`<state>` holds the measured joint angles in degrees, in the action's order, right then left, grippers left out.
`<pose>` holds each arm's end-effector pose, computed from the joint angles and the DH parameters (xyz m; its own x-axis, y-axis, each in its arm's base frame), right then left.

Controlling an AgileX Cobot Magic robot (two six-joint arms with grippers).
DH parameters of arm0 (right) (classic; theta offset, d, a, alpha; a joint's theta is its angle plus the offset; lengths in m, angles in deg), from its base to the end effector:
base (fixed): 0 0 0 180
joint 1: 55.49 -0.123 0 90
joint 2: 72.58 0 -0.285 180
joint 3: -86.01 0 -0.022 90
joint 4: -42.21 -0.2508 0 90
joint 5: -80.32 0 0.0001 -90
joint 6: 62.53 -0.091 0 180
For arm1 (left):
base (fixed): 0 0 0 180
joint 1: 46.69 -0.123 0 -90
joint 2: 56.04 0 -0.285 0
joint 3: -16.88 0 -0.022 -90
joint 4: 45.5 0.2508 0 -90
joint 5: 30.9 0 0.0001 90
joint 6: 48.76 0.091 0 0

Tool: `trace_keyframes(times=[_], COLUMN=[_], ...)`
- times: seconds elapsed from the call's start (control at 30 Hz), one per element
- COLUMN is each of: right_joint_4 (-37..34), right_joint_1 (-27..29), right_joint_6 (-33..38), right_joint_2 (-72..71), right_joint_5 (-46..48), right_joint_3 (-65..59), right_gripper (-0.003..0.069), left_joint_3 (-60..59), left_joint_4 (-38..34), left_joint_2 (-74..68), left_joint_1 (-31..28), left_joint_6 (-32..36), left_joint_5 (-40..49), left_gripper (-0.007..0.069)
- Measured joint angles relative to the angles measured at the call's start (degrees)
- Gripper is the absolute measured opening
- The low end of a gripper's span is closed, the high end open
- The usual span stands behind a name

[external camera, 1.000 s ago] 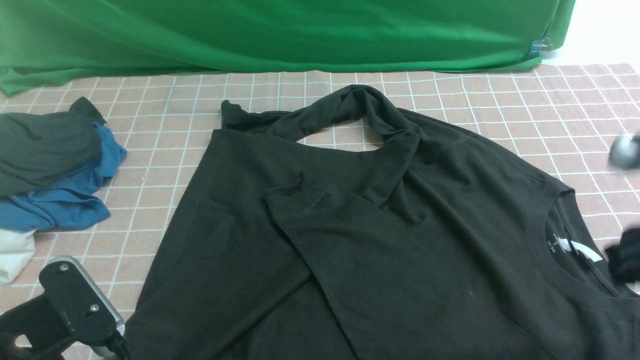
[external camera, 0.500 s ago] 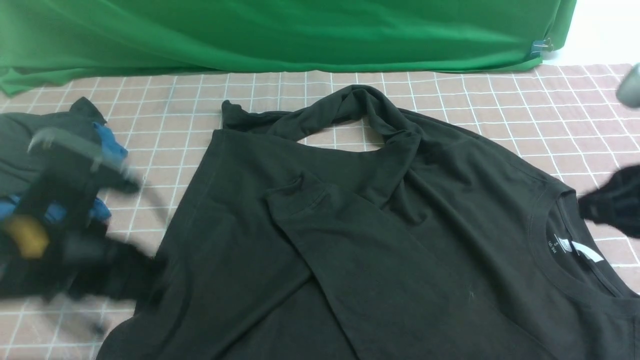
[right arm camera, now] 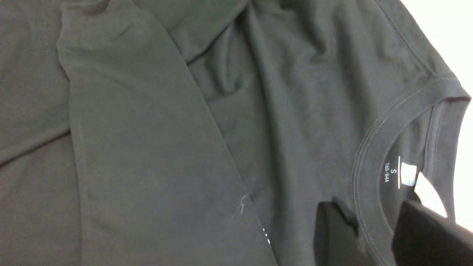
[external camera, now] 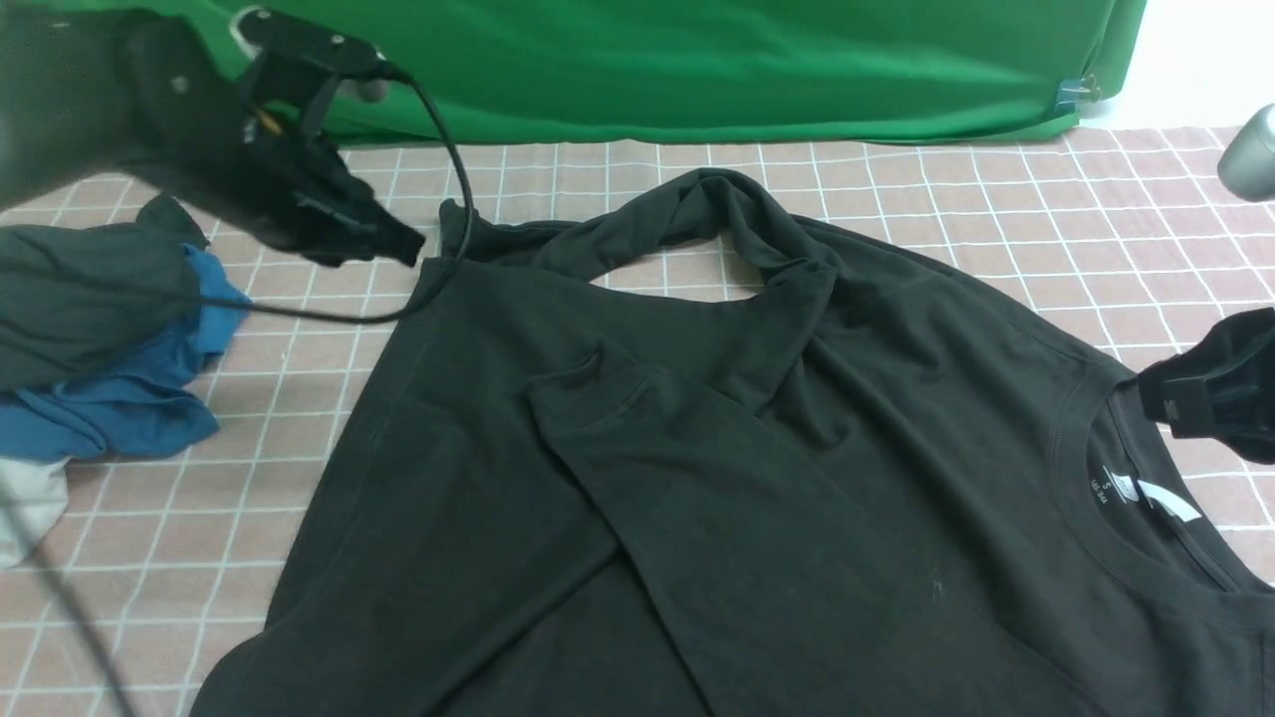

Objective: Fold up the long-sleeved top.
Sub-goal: Use your right arm to clamp the cuff farthest to him

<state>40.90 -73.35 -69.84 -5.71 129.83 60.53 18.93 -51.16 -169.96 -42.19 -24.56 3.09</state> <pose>0.1857 0.0615 0.3252 -0.7859 -0.1041 -0.6095 -0.2074 0.9730 0.1012 0.4059 -0.0370 0.2354 -0.7401 0.3926 -0.5460 0.3781 0.9144 0.1450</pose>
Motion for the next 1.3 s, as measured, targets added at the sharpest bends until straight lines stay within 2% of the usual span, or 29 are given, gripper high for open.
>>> trace_keyframes(times=[0.13, 0.3, 0.43, 0.57, 0.67, 0.77, 0.9, 1.0, 1.03, 1.07, 1.13, 1.3], right_joint_4=[0.0, -0.1, -0.1, -0.1, -0.2, -0.2, -0.2, -0.2, -0.2, -0.2, -0.2, -0.2], right_joint_1=[0.0, 0.0, 0.0, 0.0, 0.0, 0.0, 0.0, 0.0, 0.0, 0.0, 0.0, 0.0], right_joint_6=[0.0, 0.0, 0.0, 0.0, 0.0, 0.0, 0.0, 0.0, -0.1, -0.3, -0.8, -2.0], right_joint_2=[0.0, 0.0, 0.0, 0.0, 0.0, 0.0, 0.0, 0.0, 0.0, 0.0, 0.0, 1.2], right_joint_5=[-0.3, -0.2, -0.5, -0.7, -0.7, -0.7, -0.7, -0.7, -0.7, -0.7, -0.7, -1.0], right_joint_3=[0.0, 0.0, 0.0, 0.0, 0.0, 0.0, 0.0, 0.0, 0.0, 0.0, 0.0, 0.0], right_gripper=[0.0220, 0.0218, 0.0220, 0.0221, 0.0221, 0.0223, 0.0225, 0.0230, 0.0230, 0.0230, 0.0234, 0.0236], left_joint_3=[7.1, 15.2, 19.7, 20.4, 20.6, 21.0, 21.3, 21.4, 21.5, 21.5, 21.6, 21.3], left_joint_4=[-1.8, -6.5, -8.3, -4.8, -3.1, -3.5, -6.4, -6.8, -6.7, -6.3, -3.6, 2.3], left_joint_2=[-8.1, -15.7, -19.9, -22.6, -23.5, -23.8, -24.2, -24.2, -24.2, -24.2, -23.7, -20.9], left_joint_1=[-0.1, -0.1, -0.1, -0.1, -0.1, -0.1, -0.1, -0.1, -0.1, -0.1, -0.1, -0.2], left_joint_6=[2.3, 7.3, 11.3, 11.9, 12.0, 13.8, 20.2, 21.8, 21.8, 21.4, 17.5, 11.8], left_joint_5=[1.8, 2.5, 2.3, 2.2, 2.7, 2.9, 3.4, 4.5, 4.6, 5.2, 6.5, 10.9], left_gripper=[0.0104, 0.0344, 0.0501, 0.0535, 0.0525, 0.0463, 0.0325, 0.0183, 0.0160, 0.0108, 0.0058, 0.0053])
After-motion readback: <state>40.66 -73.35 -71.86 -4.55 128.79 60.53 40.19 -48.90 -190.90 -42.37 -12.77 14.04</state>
